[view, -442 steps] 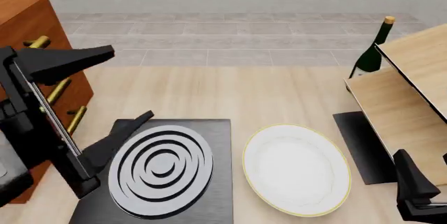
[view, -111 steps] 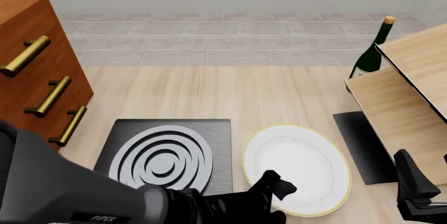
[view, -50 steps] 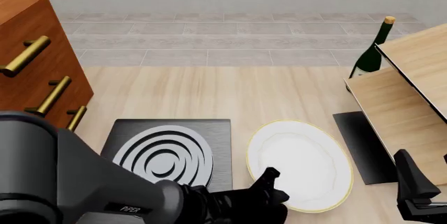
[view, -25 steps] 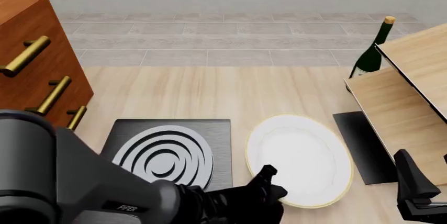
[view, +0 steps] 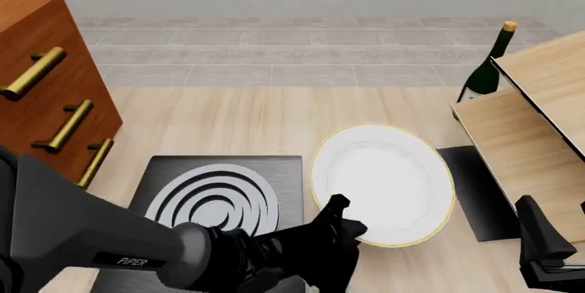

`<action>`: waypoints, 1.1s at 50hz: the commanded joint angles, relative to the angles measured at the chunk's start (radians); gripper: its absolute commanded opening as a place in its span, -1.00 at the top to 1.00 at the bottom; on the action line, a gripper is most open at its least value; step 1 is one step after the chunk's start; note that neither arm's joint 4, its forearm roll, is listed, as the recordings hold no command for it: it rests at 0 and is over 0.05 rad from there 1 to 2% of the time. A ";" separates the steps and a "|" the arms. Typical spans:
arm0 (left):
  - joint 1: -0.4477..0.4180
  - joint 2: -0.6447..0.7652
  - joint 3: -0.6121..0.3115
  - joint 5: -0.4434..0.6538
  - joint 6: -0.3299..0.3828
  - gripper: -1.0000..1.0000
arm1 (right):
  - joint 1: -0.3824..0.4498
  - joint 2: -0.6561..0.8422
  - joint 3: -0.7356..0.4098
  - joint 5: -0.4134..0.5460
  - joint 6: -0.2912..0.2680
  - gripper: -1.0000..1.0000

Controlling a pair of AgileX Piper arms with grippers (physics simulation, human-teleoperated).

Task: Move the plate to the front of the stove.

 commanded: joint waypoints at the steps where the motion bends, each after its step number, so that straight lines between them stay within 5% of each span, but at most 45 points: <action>1: 0.045 -0.070 0.032 0.024 0.036 1.00 | 0.000 0.000 0.000 0.000 0.000 -1.00; 55: 0.250 -0.453 0.039 0.340 0.107 1.00 | 0.000 0.000 0.000 0.000 0.000 -1.00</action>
